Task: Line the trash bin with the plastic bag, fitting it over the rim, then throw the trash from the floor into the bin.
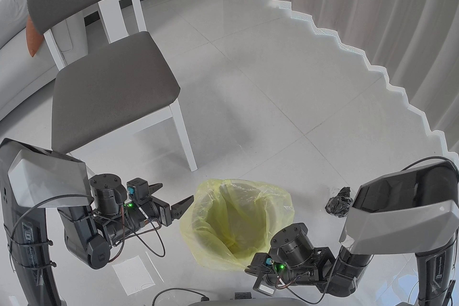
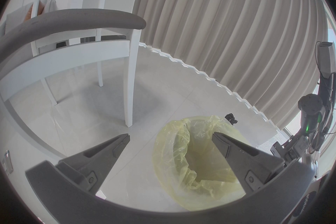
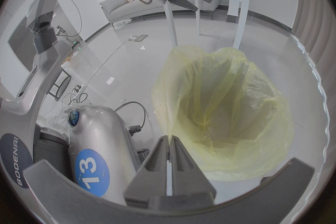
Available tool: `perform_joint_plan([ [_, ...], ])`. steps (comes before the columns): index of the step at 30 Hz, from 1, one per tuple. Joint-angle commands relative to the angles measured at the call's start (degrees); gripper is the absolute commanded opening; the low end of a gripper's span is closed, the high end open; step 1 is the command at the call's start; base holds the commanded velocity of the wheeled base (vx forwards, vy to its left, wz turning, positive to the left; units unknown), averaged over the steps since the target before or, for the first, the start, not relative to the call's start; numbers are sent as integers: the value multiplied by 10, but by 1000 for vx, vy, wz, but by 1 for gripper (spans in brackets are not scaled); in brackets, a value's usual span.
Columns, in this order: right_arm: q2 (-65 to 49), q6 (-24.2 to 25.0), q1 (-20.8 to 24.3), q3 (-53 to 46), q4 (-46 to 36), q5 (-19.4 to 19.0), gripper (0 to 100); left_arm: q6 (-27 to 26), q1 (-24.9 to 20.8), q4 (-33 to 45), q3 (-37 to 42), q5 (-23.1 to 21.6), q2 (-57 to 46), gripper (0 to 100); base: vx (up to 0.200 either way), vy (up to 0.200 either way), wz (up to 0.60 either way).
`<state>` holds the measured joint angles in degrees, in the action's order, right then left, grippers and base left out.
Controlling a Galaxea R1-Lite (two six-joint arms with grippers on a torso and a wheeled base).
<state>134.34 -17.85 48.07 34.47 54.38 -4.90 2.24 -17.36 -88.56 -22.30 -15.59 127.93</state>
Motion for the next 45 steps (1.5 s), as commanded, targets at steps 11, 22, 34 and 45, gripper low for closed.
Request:
perform_joint_plan([
  [11, -31, -34, -14, -65, 31, 5, 0, 1, -9, -2, 4, 10, 1, 100, 0, 0, 0],
  [22, 29, -38, -2, -24, 29, 7, 0, 1, -18, -2, 5, 19, 0, 100, 0, 0, 0],
  [34, -33, -37, 4, -71, 26, 7, 100, 1, -21, -2, 4, 18, -3, 100, 0, 0, 0],
  [45, -118, -37, -17, -52, 19, 68, 100, 37, 14, -10, -4, 39, -73, 100, 0, 0, 0],
])
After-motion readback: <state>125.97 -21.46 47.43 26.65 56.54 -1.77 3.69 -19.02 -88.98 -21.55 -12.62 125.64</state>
